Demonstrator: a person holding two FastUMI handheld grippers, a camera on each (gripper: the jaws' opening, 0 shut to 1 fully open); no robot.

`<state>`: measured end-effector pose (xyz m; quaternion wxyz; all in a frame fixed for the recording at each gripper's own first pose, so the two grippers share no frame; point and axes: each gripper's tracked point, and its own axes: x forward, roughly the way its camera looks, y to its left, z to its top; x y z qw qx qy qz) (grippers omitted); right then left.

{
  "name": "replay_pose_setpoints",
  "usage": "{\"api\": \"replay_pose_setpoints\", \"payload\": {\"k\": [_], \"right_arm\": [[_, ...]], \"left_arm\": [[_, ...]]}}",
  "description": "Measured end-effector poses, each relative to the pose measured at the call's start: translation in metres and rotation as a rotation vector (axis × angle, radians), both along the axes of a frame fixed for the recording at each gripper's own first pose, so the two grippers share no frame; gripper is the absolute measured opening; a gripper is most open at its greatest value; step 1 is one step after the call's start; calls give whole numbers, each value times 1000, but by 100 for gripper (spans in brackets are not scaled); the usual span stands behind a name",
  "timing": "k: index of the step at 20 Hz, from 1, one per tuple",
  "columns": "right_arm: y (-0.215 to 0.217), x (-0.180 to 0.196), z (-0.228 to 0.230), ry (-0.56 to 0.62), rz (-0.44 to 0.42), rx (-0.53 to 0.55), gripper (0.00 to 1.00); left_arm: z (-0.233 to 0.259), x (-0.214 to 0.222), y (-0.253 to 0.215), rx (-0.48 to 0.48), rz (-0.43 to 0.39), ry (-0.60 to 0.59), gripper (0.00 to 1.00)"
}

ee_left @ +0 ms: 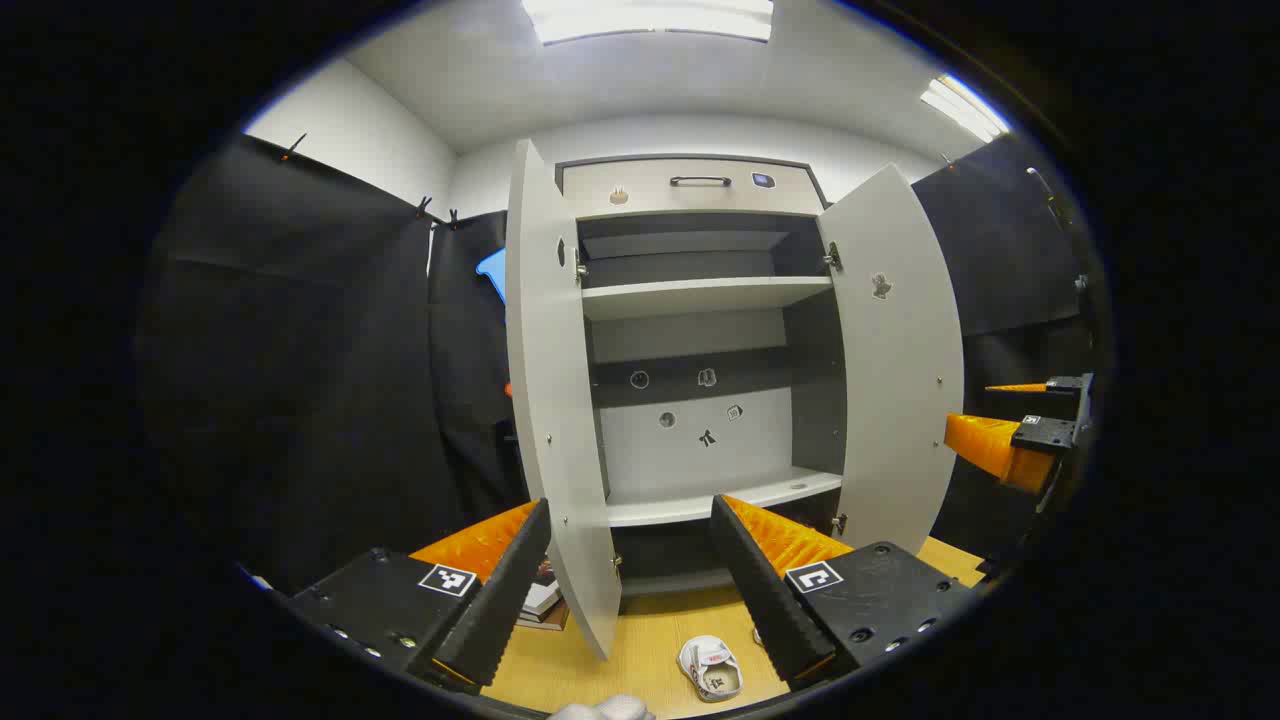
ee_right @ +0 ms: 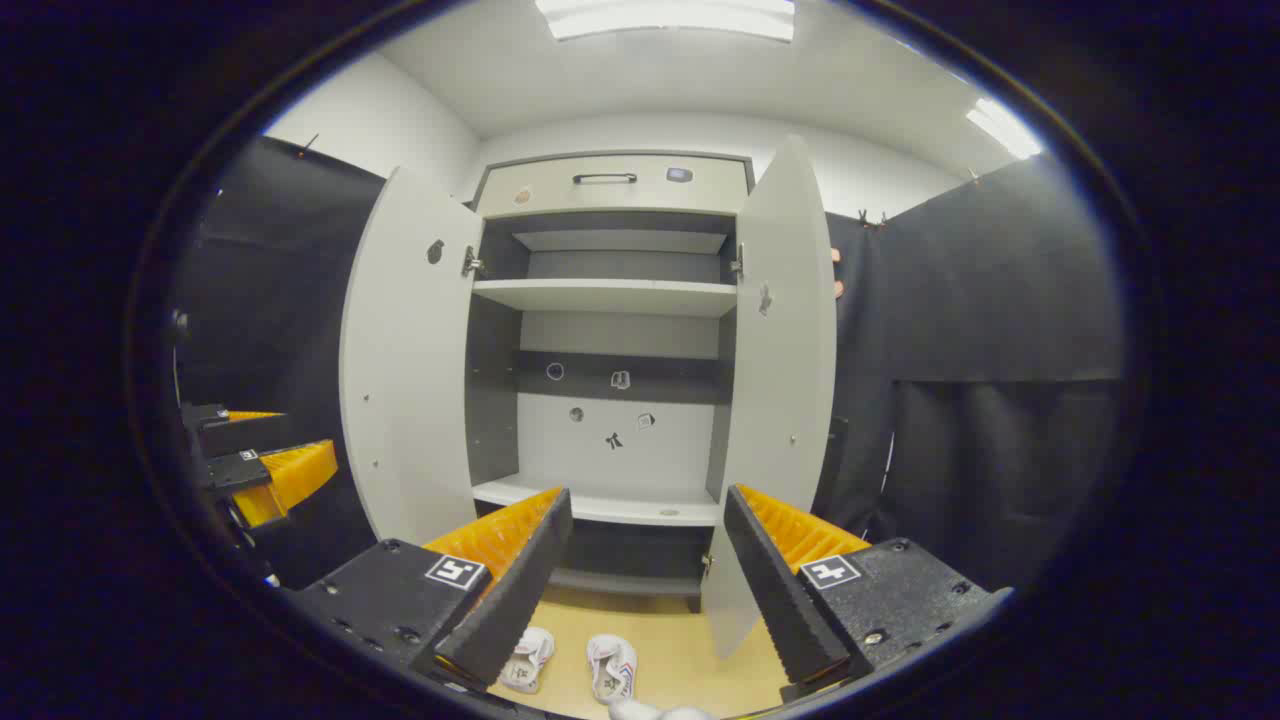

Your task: Grab one shoe with the right hand and put it into the shoe cabinet, grab the other shoe with the left hand and put it into the shoe cabinet; then close the right door with the right hand and the left door with the left hand.

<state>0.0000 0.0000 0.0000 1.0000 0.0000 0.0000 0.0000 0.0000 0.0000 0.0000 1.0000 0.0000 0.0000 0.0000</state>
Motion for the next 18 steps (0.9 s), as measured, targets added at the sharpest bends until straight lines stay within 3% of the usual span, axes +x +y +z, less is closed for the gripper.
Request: {"api": "replay_pose_setpoints", "payload": {"k": [13,18], "right_arm": [[5,-5,-9,17,-3,-18,100],[17,-8,-87,159,35,-106,99]], "left_arm": [[-3,-1,0,0,-11,1,100],[-10,-4,2,-5,-23,7,96]]}}
